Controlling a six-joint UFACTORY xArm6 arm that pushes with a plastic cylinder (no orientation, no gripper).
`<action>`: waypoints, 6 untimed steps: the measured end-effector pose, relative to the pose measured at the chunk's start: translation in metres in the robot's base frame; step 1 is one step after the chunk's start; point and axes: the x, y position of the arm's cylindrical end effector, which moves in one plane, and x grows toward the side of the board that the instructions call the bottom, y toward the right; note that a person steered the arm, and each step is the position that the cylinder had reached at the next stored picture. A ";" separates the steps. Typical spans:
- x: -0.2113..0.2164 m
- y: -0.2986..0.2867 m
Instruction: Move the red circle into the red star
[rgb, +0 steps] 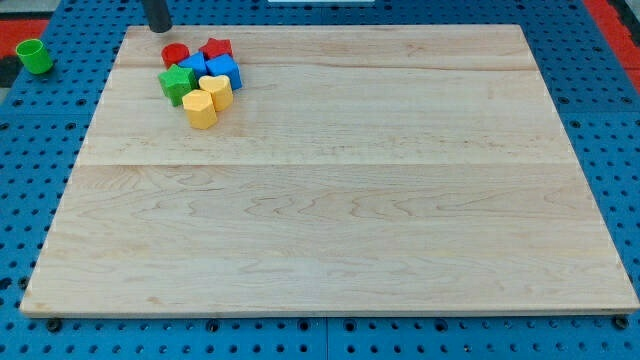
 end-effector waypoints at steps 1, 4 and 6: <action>0.000 0.000; 0.078 -0.004; 0.088 0.042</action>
